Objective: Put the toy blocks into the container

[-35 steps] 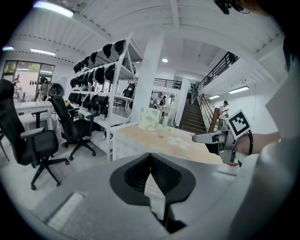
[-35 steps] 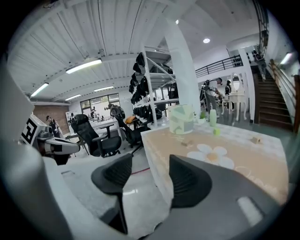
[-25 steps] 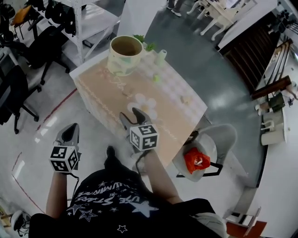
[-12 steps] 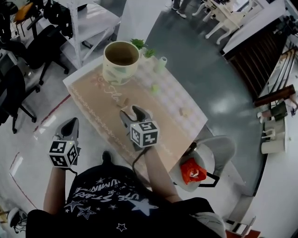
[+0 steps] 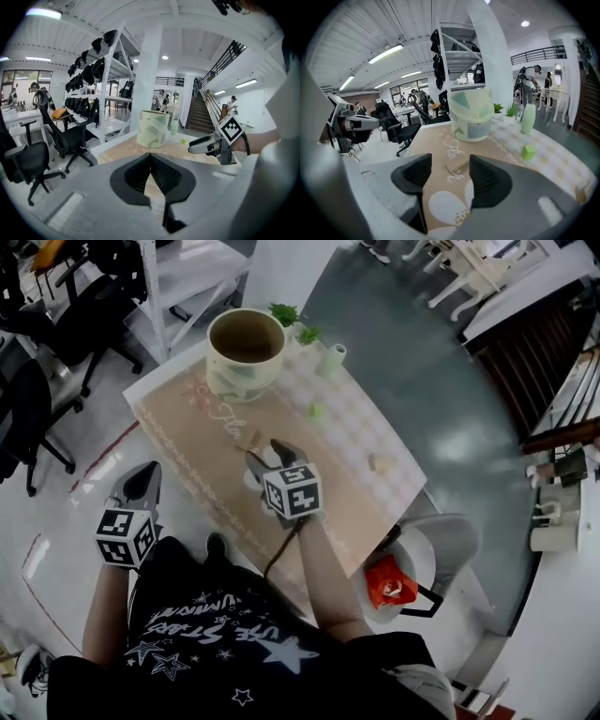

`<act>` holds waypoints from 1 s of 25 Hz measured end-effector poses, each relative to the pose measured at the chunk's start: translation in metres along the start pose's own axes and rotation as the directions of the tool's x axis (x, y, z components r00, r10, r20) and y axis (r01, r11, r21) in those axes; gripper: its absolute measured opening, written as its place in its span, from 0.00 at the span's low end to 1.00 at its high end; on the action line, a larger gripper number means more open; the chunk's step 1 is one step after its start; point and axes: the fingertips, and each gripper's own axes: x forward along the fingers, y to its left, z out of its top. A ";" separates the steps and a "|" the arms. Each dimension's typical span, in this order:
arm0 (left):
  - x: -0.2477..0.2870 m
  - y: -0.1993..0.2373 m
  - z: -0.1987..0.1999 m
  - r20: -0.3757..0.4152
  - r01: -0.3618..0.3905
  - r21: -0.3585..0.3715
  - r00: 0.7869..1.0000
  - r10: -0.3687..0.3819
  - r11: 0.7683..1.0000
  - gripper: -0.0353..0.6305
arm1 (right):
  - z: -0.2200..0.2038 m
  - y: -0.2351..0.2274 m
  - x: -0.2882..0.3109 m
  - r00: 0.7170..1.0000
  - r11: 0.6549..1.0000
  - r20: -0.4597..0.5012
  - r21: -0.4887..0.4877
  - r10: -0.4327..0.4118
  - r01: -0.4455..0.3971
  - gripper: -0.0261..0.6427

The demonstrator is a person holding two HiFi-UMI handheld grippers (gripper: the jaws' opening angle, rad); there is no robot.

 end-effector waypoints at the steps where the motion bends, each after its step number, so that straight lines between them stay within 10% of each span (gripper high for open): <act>1: 0.001 0.001 0.000 -0.004 0.005 0.003 1.000 -0.005 1.000 0.07 | -0.002 0.000 0.003 1.000 1.000 -0.017 -0.014 0.003 -0.003 0.42; 25: 0.118 0.044 0.028 -0.117 0.329 0.062 0.940 -0.320 0.942 0.07 | -0.022 0.000 0.084 0.911 0.928 -0.413 -0.329 0.023 -0.173 0.48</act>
